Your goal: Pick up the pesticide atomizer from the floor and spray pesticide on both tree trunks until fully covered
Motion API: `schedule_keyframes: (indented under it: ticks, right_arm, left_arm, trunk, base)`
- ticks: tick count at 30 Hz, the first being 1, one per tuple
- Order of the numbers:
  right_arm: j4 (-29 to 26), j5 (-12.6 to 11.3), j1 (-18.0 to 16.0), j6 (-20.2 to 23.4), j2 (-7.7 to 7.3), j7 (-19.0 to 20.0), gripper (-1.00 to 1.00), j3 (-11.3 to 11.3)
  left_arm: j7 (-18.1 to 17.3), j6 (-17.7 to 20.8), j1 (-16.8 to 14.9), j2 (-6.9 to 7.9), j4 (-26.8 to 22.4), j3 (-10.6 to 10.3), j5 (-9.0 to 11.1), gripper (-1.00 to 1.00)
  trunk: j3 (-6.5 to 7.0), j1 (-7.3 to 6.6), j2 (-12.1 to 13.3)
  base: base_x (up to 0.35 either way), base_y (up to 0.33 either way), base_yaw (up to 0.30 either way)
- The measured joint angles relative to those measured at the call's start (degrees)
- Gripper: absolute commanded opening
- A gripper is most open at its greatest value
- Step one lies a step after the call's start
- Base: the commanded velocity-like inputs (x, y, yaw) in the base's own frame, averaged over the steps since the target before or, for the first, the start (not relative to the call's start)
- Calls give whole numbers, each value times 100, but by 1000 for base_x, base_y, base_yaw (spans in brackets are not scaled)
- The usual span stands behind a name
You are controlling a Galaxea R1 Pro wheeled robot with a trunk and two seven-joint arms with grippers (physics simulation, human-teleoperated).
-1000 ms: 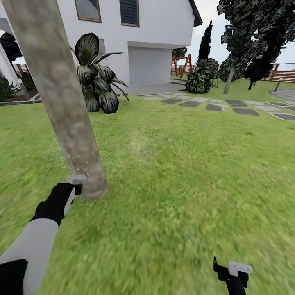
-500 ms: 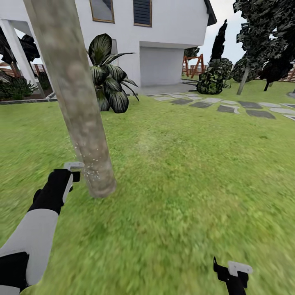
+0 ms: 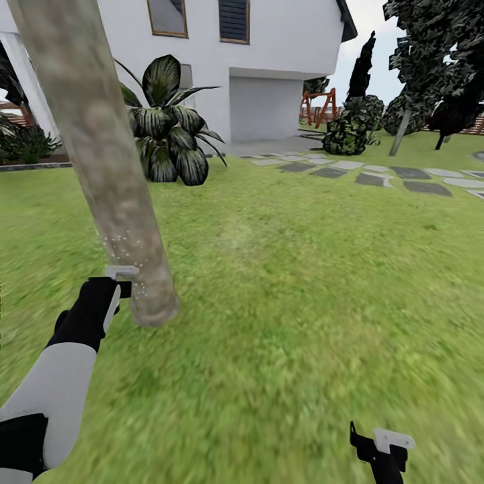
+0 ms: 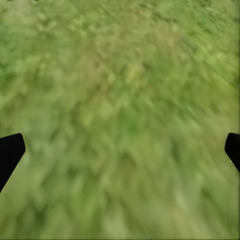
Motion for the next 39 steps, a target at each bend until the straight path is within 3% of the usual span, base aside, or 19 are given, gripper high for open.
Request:
schedule_keyframes:
  ticks: [11, 23, 27, 30, 39]
  right_arm:
    - [0, 0, 0, -9, -10, 0, 100, 0]
    - [0, 0, 0, -7, -5, 0, 100, 0]
    - [0, 0, 0, -8, -5, 0, 100, 0]
    - [0, 0, 0, -7, -5, 0, 100, 0]
    - [0, 0, 0, -8, -5, 0, 100, 0]
  left_arm:
    - [9, 6, 12, 21, 97, 3, -23, -100]
    - [12, 16, 26, 39, 111, 3, -44, -100]
    - [39, 11, 299, 109, 123, 36, -55, -100]
    - [41, -10, 553, 174, 123, 197, -34, -100]
    - [52, -17, 606, 64, 123, 196, 14, -100]
  trunk:
    - [0, 0, 0]
    - [0, 0, 0]
    - [-1, 0, 0]
    - [0, 0, 0]
    - [0, 0, 0]
  base:
    - [240, -187, 43]
    - [21, -269, 100]
    - [10, -272, 276]
    - [108, -266, 181]
    - [230, -195, 46]
